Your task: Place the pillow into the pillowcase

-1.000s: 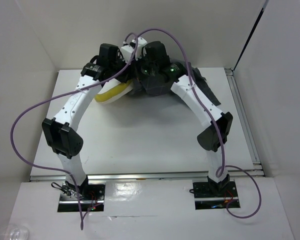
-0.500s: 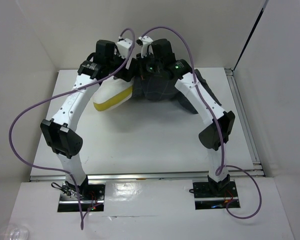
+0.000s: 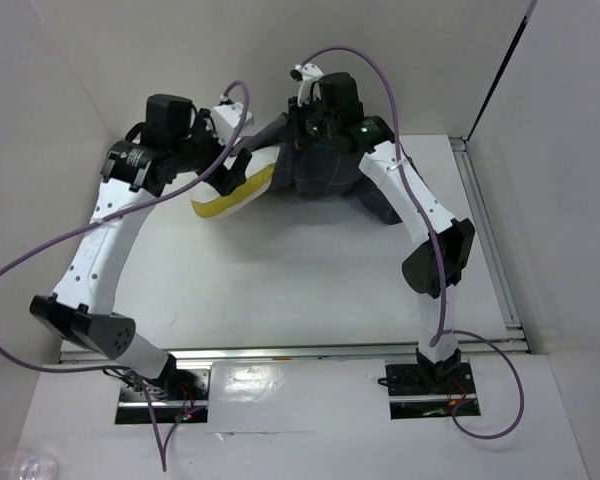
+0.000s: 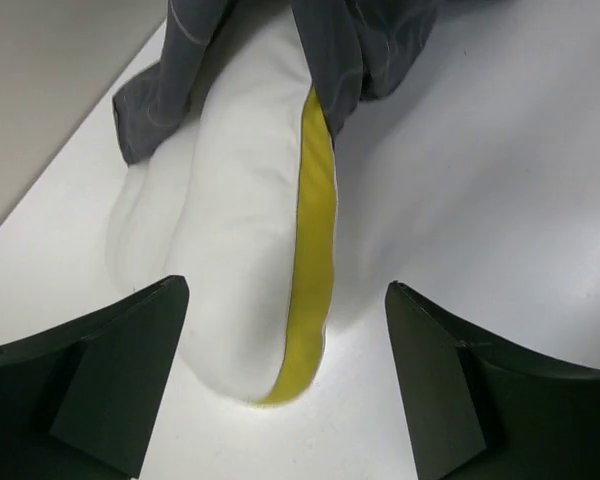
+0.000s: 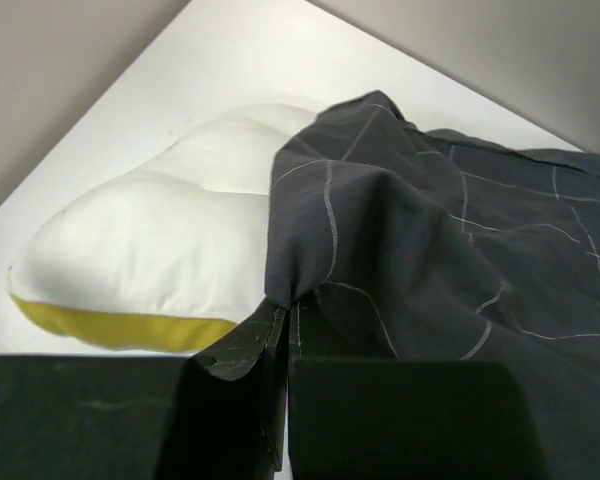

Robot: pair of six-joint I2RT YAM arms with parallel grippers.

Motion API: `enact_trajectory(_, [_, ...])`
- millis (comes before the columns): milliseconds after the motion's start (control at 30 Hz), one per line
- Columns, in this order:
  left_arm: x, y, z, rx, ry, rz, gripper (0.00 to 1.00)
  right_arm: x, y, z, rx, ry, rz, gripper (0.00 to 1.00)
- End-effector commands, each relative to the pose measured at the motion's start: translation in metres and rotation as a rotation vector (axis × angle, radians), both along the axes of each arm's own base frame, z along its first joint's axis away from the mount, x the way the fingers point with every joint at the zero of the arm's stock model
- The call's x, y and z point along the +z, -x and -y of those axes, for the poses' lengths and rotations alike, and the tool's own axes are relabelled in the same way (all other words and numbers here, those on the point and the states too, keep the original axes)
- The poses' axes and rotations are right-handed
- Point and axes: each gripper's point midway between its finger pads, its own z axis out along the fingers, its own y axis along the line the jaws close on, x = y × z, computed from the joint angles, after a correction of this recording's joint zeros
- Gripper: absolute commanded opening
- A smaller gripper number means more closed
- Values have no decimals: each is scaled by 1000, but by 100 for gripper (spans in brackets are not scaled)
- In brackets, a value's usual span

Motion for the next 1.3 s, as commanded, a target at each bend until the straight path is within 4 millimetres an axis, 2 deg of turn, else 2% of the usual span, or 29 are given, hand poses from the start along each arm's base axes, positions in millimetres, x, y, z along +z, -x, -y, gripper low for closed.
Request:
enact_trajectory(0, [-6,35,-5,-79,-14,-55,94,51,-6,15,-50,-49,157,0])
enact_trajectory(67, [-26,44,-9,-93,-48,-115,94,51,-8,17,-52,-31,174,0])
enact_trajectory(133, [-36,53,-17,-79,-85,-143,94,61,-14,26,-86,-28,203,0])
enact_trajectory(167, [-50,55,-20,-79,-107,-175,94,68,-17,27,-102,-34,221,0])
enact_trajectory(233, [-65,63,-26,-77,-132,-204,94,73,-19,27,-100,-34,239,0])
enact_trajectory(267, [-71,63,-28,-66,-143,-205,94,83,-20,29,-111,-39,269,0])
enact_trajectory(367, [-91,70,-32,-66,-163,-227,94,92,-19,29,-112,-49,286,0])
enact_trajectory(433, [-98,66,-40,-41,-193,-198,94,92,-19,29,-112,-49,286,0])
enact_trajectory(467, [-110,67,-43,-27,-209,-204,94,92,-19,29,-112,-49,286,0])
enact_trajectory(500, [-101,54,-50,21,-222,-119,94,97,-18,32,-121,-52,295,0])
enact_trajectory(533, [-102,49,-54,52,-229,-96,94,97,-18,32,-121,-52,295,0])
enact_trajectory(567, [-113,44,-59,95,-244,-100,94,98,-15,33,-121,-51,294,0])
enact_trajectory(600, [-109,36,-73,187,-288,-46,94,103,-12,35,-122,-57,303,0])
enact_trajectory(633, [-97,20,-77,238,-282,40,95,99,-13,34,-121,-51,294,0])
enact_trajectory(667, [-95,14,-80,269,-296,71,95,96,-12,35,-121,-46,285,0])
enact_trajectory(700, [-98,10,-82,296,-313,90,95,102,-9,36,-121,-51,294,0])
enact_trajectory(733, [-89,7,-87,331,-315,127,95,97,-10,36,-121,-46,285,0])
enact_trajectory(867, [-73,-1,-83,335,-277,188,95,94,-9,36,-120,-40,275,0])
enact_trajectory(967, [-73,0,-78,310,-279,192,95,94,-8,35,-111,-42,275,0])
enact_trajectory(1200, [-108,-19,-52,232,-231,133,94,97,-4,36,-102,-44,274,0])
enact_trajectory(1267, [-120,-26,-38,176,-200,114,89,97,-1,32,-81,-58,265,0])
